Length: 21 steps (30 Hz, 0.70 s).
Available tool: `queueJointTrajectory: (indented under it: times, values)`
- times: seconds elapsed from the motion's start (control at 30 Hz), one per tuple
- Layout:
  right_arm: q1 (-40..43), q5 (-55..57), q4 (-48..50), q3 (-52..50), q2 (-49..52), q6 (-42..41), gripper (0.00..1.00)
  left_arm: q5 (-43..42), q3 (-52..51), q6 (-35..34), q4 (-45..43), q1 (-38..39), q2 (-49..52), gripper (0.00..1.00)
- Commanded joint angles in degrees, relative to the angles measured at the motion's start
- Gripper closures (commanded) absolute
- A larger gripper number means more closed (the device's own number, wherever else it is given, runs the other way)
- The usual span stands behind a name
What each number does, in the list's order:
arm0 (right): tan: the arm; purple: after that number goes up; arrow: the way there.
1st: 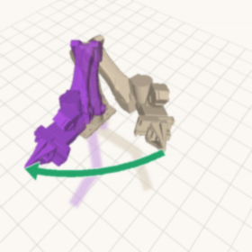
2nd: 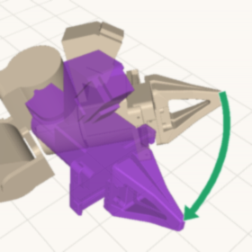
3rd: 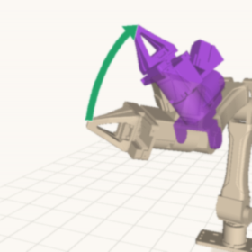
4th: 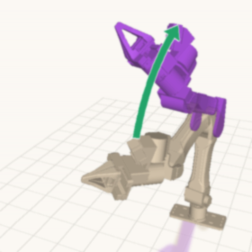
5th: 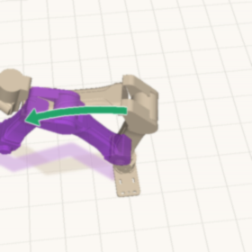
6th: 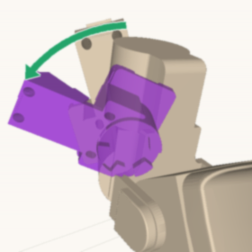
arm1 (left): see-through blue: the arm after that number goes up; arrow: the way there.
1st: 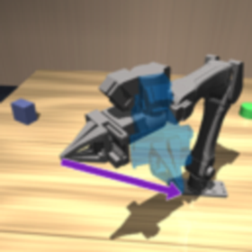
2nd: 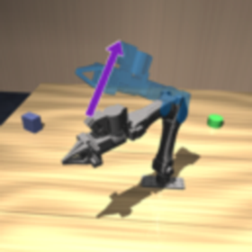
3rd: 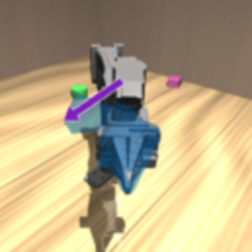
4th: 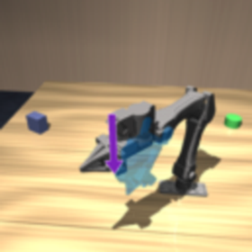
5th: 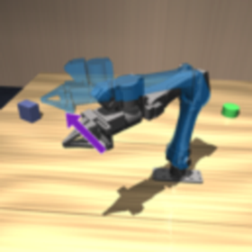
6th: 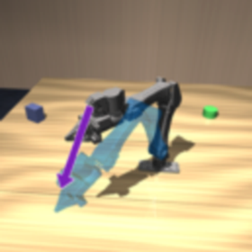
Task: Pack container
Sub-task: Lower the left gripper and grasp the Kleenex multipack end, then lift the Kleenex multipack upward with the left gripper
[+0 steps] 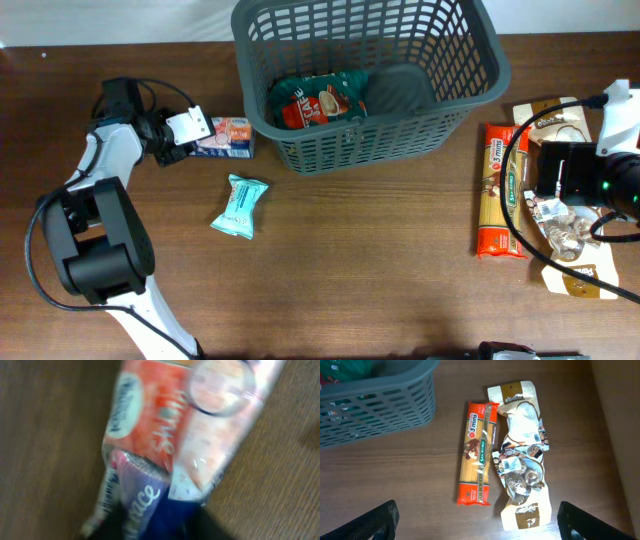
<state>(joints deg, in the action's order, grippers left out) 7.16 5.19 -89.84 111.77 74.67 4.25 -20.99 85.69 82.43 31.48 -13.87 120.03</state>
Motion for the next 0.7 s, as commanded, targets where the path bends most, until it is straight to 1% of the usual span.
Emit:
queueJointTrajectory:
  times: [0.0,0.3,0.43,0.57,0.67]
  values:
    - [0.37,1.09,0.02,0.74,-0.26,-0.66,0.01,1.95,-0.09,-0.48,0.52,-0.28,2.25,0.98]
    - [0.37,1.09,0.02,0.74,-0.26,-0.66,0.01,1.97,-0.07,-0.46,0.15,-0.28,2.25,0.98]
    - [0.37,1.09,0.02,0.74,-0.26,-0.66,0.01,4.42,0.37,-0.52,-0.39,-0.17,2.21,0.98]
    - [0.37,1.09,0.02,0.74,-0.26,-0.66,0.01,7.37,2.64,-2.78,-0.39,0.48,1.4,0.98]
    - [0.37,1.09,0.02,0.74,-0.26,-0.66,0.01,7.52,5.97,-4.87,-0.39,1.44,-1.51,0.98]
